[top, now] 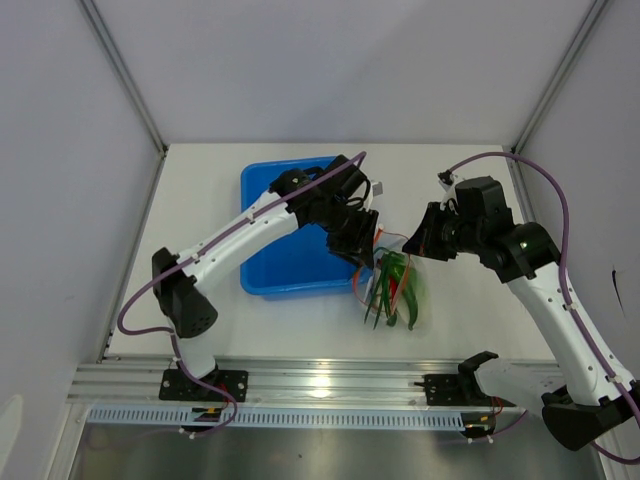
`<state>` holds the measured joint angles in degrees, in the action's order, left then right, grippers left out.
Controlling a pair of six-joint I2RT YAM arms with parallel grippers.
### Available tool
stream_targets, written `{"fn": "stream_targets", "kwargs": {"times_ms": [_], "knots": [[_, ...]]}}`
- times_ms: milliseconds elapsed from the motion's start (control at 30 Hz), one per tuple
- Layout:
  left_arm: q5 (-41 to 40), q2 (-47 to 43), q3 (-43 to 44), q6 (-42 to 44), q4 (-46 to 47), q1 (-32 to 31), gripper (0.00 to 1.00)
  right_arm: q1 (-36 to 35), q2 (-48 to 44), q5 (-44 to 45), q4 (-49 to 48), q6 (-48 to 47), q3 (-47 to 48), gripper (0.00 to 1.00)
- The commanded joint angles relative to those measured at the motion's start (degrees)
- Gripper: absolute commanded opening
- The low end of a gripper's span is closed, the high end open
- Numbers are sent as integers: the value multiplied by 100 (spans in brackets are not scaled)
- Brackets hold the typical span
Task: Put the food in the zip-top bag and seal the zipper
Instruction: Place the fake vegetable in the zipper food storage bag.
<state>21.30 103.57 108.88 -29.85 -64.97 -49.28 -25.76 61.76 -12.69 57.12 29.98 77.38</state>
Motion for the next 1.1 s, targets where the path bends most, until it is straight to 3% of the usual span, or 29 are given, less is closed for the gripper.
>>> {"fn": "stream_targets", "kwargs": {"times_ms": [0,200,400,733,900,1067], "knots": [[111,-39,283,163,-51,-126,42,27,-85,-138,-325,43,110,0],[137,14,406,198,-95,-152,32,27,-85,-129,-333,52,101,0],[190,23,362,190,-104,-161,33,18,-67,-129,-360,70,101,0],[594,427,564,286,-183,-179,37,9,-67,-120,-351,96,119,0],[761,594,696,313,-192,-196,49,1,-59,-120,-369,122,128,0],[919,612,740,269,-104,-223,52,-61,-23,-111,-421,166,93,0]]}}
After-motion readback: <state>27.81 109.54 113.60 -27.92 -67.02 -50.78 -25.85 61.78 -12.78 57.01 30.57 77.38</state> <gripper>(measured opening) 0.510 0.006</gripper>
